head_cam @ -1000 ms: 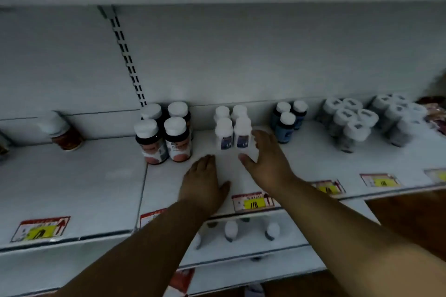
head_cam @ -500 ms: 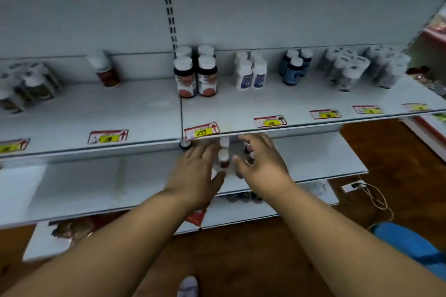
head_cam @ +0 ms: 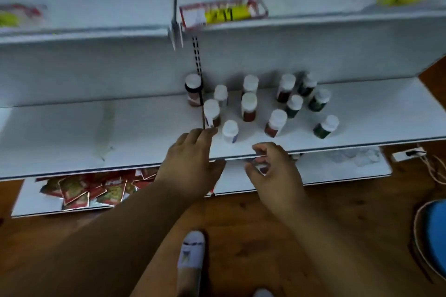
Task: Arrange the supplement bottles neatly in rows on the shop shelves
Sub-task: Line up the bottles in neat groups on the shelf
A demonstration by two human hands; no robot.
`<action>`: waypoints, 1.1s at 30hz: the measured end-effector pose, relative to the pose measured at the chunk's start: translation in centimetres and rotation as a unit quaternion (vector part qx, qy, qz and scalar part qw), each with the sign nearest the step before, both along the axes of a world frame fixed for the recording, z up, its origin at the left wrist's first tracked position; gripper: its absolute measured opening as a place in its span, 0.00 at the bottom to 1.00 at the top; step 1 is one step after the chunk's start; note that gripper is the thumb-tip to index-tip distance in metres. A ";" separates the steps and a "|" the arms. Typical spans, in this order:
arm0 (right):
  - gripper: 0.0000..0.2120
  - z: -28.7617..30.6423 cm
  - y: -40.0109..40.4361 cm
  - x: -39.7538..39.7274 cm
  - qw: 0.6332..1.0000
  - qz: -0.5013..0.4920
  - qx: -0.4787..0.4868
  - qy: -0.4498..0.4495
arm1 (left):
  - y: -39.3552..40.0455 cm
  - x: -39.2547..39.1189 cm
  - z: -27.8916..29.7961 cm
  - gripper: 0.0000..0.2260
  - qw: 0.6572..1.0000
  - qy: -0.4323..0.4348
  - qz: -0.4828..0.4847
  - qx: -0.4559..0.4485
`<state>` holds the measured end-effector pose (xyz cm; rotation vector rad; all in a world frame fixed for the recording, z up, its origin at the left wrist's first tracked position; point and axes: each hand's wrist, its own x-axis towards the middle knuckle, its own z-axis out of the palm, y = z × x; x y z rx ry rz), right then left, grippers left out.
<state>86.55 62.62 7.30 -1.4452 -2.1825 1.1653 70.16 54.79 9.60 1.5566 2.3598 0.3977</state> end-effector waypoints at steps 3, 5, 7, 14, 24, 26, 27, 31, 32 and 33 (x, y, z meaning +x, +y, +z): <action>0.21 -7.3 3.0 -2.6 1.000 -0.010 -0.013 -0.017 | 2.3 -2.0 -6.0 0.30 1.000 -0.016 0.010 -0.014; 0.27 -11.8 5.1 -4.7 0.999 -0.019 -0.017 -0.029 | 3.6 -3.0 -9.4 0.30 1.000 -0.025 0.014 -0.013; 0.37 -15.3 6.9 -7.1 0.999 -0.039 -0.035 0.011 | 4.7 -4.0 -12.1 0.29 1.000 -0.027 0.009 0.007; 0.28 -18.5 9.3 -10.0 0.997 -0.052 -0.011 0.060 | 5.1 -5.2 -15.3 0.29 0.998 -0.049 0.018 0.031; 0.25 5.6 -1.7 2.7 0.913 -0.178 -0.259 0.262 | -5.0 4.0 5.6 0.38 0.969 -0.244 -0.026 0.010; 0.29 12.0 -3.8 5.2 0.913 -0.176 -0.247 0.274 | -6.8 6.9 11.4 0.33 0.954 -0.297 -0.015 0.044; 0.28 14.8 -4.6 6.3 0.915 -0.173 -0.237 0.278 | -7.3 8.3 13.9 0.30 0.944 -0.325 -0.009 0.065; 0.29 24.1 -6.4 9.2 0.926 -0.117 -0.201 0.298 | -7.9 11.9 22.0 0.27 0.911 -0.390 -0.018 0.132; 0.30 25.8 -6.4 9.7 0.928 -0.108 -0.191 0.303 | -7.7 12.4 23.6 0.27 0.907 -0.396 -0.026 0.141; 0.29 27.3 -6.3 10.1 0.928 -0.107 -0.178 0.310 | -7.5 12.6 24.8 0.27 0.903 -0.404 -0.031 0.145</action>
